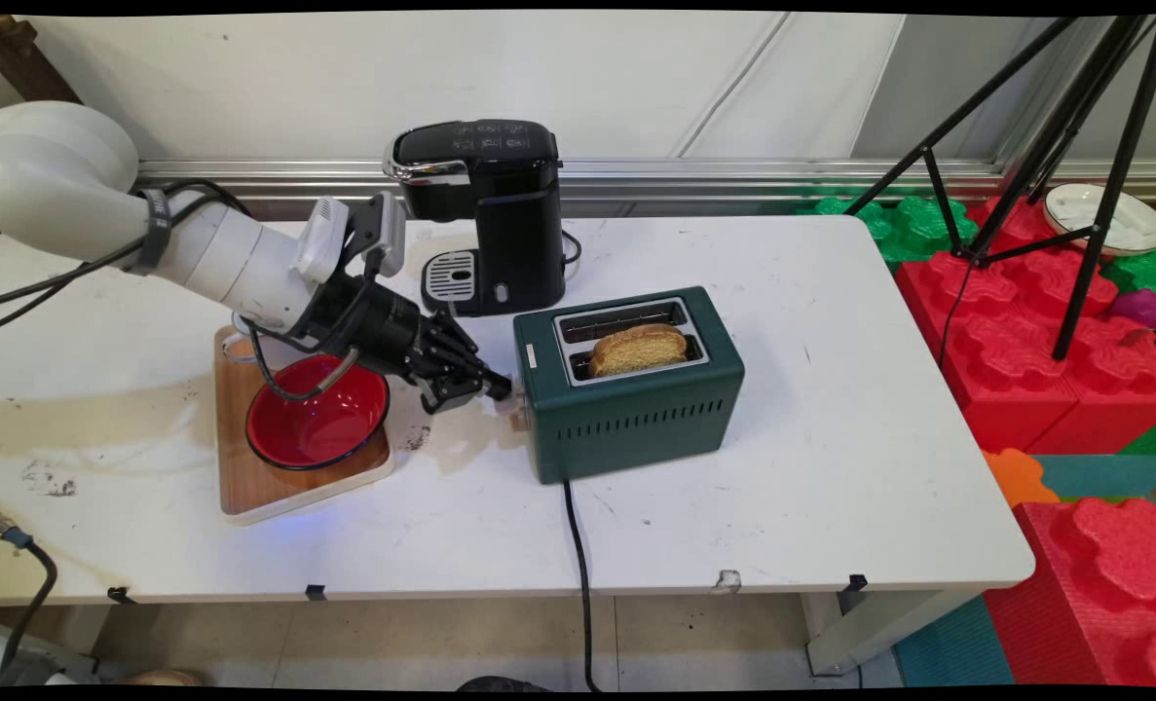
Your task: Press the toaster switch
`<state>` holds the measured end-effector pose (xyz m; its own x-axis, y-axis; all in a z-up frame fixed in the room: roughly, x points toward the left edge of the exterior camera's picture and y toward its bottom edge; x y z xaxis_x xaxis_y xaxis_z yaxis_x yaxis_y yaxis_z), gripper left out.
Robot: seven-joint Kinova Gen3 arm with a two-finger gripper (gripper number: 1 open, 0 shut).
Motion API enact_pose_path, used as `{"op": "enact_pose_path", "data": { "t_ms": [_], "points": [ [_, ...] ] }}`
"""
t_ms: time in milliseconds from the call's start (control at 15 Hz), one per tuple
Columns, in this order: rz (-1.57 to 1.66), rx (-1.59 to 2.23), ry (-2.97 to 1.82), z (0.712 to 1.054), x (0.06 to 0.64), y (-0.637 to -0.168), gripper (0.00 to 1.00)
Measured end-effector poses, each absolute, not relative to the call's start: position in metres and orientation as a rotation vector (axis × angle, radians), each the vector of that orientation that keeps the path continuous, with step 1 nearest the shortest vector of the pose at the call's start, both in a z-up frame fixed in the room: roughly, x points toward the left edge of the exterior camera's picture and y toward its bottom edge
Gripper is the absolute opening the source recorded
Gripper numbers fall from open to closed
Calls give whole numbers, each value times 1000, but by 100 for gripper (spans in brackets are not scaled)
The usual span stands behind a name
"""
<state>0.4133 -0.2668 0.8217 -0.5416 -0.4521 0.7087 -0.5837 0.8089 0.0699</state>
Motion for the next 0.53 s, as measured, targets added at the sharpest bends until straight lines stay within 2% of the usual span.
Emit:
{"op": "enact_pose_path", "data": {
  "t_ms": [533],
  "points": [
    [222,772,-2251,813,418,-260,0]
  ]
}}
